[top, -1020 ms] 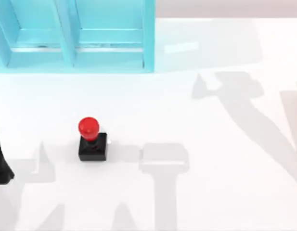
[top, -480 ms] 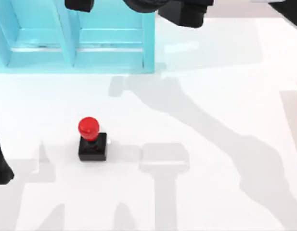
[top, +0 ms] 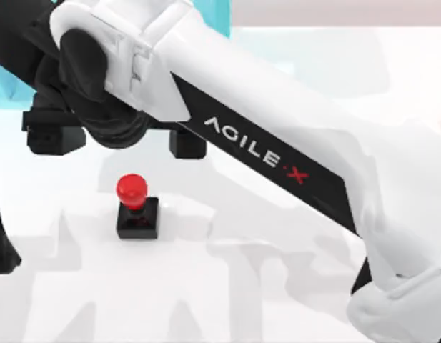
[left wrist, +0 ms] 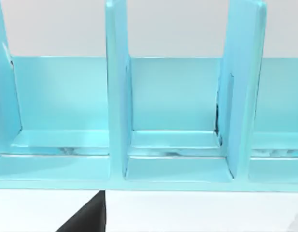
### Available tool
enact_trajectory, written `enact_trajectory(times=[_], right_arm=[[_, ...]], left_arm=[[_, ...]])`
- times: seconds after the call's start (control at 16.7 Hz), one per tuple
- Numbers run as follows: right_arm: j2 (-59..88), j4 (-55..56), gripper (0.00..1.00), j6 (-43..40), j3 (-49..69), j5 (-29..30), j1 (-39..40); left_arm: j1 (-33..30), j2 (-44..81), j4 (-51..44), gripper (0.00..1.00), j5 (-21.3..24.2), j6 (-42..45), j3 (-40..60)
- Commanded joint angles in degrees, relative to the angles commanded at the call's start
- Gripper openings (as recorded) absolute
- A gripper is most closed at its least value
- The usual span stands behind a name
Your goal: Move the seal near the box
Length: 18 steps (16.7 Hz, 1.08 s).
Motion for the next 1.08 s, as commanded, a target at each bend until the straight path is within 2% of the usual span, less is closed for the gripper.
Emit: enact_trajectory(times=[0.3, 0.78, 1.08], right_arm=[[8.1, -5.2, 1.00, 3.5, 6.1, -1.0, 1.6], [9.7, -5.5, 1.00, 3.5, 7.3, -1.1, 1.2], [20.5, -6.0, 1.00, 2.0, 19.3, -1.3, -0.2]], left_arm=[[0.0, 0.0, 0.0, 1.00, 0.0, 0.0, 0.0], [0.0, 0.0, 0.0, 1.00, 0.0, 0.0, 0.0], [0.0, 0.0, 0.0, 1.00, 0.0, 0.0, 0.0]])
